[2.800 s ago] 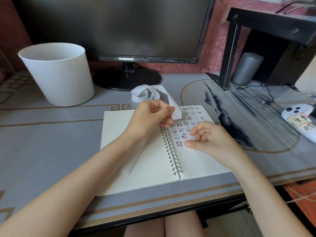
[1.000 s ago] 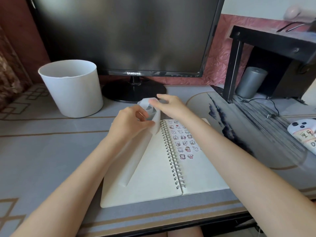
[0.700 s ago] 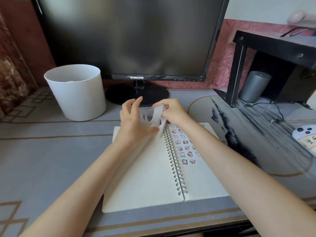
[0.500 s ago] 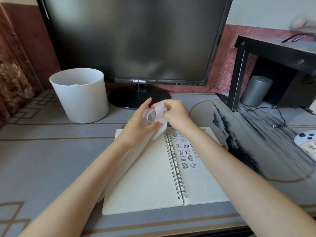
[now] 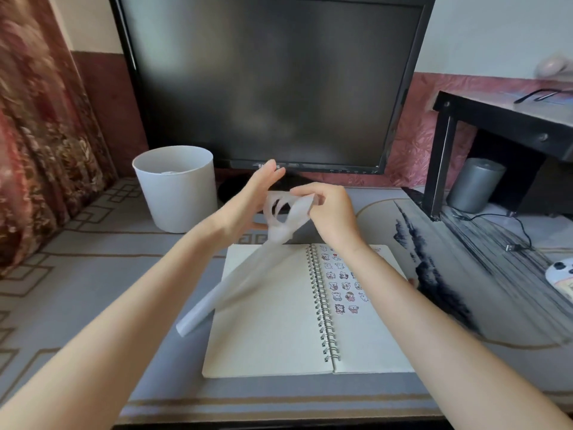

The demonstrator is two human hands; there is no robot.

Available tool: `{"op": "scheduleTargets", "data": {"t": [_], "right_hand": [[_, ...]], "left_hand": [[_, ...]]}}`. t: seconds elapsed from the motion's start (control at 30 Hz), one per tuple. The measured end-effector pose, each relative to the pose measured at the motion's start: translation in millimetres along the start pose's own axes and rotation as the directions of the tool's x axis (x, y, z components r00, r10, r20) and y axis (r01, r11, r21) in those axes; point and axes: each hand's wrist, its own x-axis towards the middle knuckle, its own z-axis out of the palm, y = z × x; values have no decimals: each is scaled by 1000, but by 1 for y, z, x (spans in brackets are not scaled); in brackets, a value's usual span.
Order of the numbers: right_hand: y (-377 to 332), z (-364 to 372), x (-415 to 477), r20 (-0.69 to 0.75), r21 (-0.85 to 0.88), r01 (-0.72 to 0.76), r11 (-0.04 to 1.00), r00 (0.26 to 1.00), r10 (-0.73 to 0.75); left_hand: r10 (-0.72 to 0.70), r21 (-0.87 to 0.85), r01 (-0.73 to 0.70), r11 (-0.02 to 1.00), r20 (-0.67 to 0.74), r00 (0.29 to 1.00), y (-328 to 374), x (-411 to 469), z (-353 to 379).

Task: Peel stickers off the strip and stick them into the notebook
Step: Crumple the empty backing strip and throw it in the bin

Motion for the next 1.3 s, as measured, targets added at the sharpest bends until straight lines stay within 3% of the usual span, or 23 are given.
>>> {"op": "scheduleTargets", "data": {"t": [0.1, 0.2, 0.3, 0.43, 0.57, 0.77, 1.13, 1.23, 1.3], "right_hand": [[-7, 6, -8, 7, -38, 55, 998, 998, -55], [-10, 14, -14, -2, -44, 86, 995, 996, -87], [-11, 18, -16, 0, 39, 64, 997, 998, -64], [-8, 17, -15, 26, 130, 11, 991, 1000, -14], [-6, 16, -15, 120, 194, -48, 980, 992, 25], [-4, 6, -22, 323, 262, -108, 959, 946, 18], [8, 10, -26, 253, 135, -9, 991, 967, -26], [6, 10, -33, 206, 150, -35, 988, 979, 4], [-3, 9, -43, 274, 214, -138, 967, 959, 76]], "left_hand": [[-61, 33, 61, 998, -5, 998, -5, -5, 6], [-21, 68, 21, 997, 1, 1000, -11, -9, 12], [62, 106, -65, 992, 28, 998, -17, -12, 14], [27, 14, -27, 1000, 1, 1000, -30, -14, 8], [102, 61, -100, 993, -20, 995, -34, -16, 8], [76, 162, -57, 985, -115, 990, -42, -15, -1], [151, 144, -129, 981, -150, 977, -39, -15, 6], [172, 128, -144, 981, -245, 954, -39, -16, 7], [184, 105, -157, 982, -348, 919, -37, -15, 8]]}}
